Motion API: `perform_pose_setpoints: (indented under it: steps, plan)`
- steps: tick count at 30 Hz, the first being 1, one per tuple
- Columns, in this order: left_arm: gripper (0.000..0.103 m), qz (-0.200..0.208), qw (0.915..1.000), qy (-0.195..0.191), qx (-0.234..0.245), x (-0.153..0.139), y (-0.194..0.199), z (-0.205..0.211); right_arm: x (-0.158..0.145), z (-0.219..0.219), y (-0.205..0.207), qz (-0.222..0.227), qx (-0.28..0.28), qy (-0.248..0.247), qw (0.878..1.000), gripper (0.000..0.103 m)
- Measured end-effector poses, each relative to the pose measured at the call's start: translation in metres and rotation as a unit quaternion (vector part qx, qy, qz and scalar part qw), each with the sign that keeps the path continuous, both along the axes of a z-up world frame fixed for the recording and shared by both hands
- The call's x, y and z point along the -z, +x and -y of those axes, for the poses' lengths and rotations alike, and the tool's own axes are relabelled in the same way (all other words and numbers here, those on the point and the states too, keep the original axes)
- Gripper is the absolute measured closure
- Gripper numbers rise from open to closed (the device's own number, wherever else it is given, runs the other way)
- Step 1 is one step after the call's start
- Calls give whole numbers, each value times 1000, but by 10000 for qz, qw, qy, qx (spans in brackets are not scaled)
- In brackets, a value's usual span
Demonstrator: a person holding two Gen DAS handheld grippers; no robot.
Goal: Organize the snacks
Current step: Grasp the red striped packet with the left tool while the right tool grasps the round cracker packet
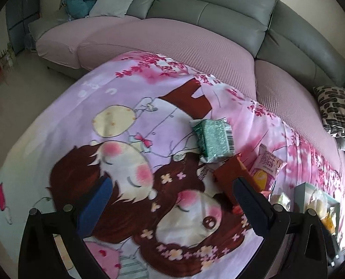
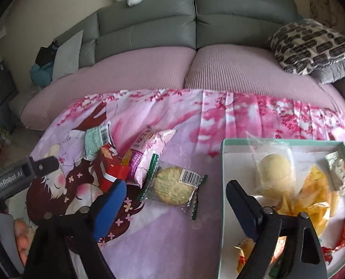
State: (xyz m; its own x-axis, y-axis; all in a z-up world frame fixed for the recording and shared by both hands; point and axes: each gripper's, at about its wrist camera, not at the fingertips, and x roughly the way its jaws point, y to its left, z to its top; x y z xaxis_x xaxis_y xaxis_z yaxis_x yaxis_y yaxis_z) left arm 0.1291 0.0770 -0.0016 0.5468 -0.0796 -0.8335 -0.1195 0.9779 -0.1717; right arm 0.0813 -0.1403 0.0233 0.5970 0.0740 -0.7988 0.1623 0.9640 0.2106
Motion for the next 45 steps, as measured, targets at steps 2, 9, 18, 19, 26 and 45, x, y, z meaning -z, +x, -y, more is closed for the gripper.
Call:
perform_pose_setpoints:
  steps: [2,9,18,19,26,45]
  plan:
    - [0,-17,9999,-122,38,6,5,3,7,0,4,-94,-2,82,9999,21]
    - [0,-166,9984,-515,151,21,19,14,21,2,13,-309,-16,142,9994,23]
    - [0,-274,9949,-893,380,32,30,34,27,3,19,-361,-43,200,9991,23]
    - [0,-303,9946,-917,387,33,30,36,27,3,21,-358,-61,233,9991,23]
    - [0,-475,9933,-947,457,45,40,48,31,-2,29,-395,-178,302,9986,23]
    - [43,-788,9956,110,491,57,38,59,38,-4,33,-470,-288,225,9982,23]
